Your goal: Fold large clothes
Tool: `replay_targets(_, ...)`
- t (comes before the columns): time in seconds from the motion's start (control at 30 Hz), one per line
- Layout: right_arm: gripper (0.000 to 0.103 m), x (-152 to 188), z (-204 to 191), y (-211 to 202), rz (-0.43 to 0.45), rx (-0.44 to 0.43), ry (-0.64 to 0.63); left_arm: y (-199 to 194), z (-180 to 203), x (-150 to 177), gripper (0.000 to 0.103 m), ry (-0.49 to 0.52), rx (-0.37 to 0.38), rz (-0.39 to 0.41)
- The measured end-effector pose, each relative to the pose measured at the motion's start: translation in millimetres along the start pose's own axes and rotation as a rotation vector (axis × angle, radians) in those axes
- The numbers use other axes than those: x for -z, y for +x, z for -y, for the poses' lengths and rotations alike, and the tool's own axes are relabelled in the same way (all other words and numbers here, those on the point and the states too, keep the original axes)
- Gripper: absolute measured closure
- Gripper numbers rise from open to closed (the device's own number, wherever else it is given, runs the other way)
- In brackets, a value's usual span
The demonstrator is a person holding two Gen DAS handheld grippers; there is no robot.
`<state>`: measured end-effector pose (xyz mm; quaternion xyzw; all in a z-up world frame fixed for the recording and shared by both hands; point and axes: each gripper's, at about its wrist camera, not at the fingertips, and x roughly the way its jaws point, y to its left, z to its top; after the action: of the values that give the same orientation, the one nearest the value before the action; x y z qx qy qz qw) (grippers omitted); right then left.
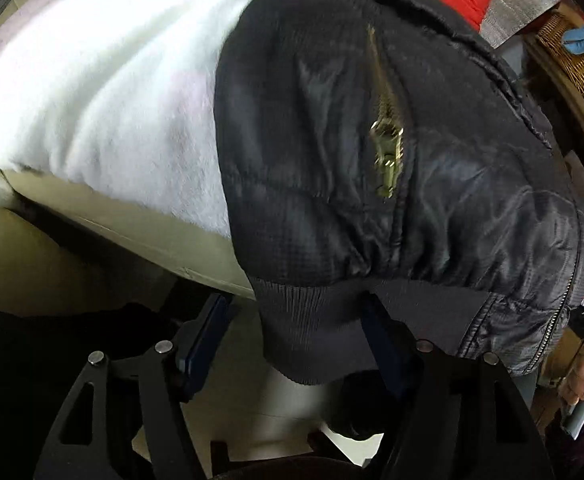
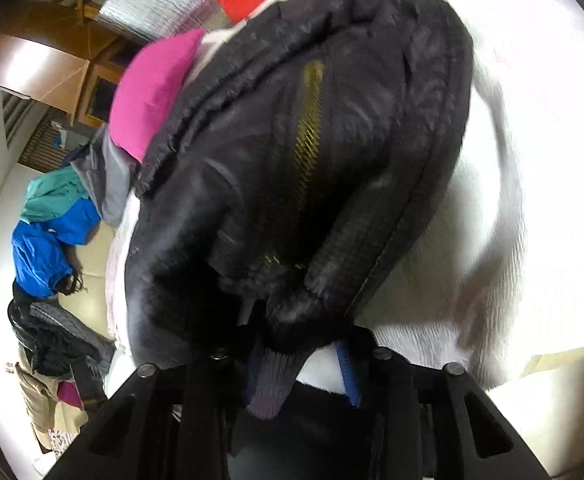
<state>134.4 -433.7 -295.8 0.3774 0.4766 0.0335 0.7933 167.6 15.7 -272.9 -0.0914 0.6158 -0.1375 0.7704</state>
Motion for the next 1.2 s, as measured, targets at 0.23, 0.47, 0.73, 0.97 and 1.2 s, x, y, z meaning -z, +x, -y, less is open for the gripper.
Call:
replay_targets(0.23, 0.084, 4, -25, 10, -0.004, 0.049, -0.146, 2, 14, 4, 0.086, 0.062, 0.044, 0.017)
replay_targets(0.47, 0.091, 3, -50, -47, 0.107, 0.048, -0.258, -68, 24, -15, 0.095, 0.077, 0.169, 0.15)
replay_targets(0.73, 0.092, -36, -60, -157, 0.361, -0.085, -0.244, -163, 46, -89, 0.095, 0.114, 0.35, 0.356)
replay_targets(0.97, 0.092, -133, -70, -168, 0.484, -0.165, -0.118, -153, 71, -210, 0.094, 0.089, 0.363, 0.398)
replay_targets(1.2, 0.092, -252, -53, -103, 0.499, -0.141, 0.029, -86, 93, -341, 0.094, 0.063, 0.322, 0.345)
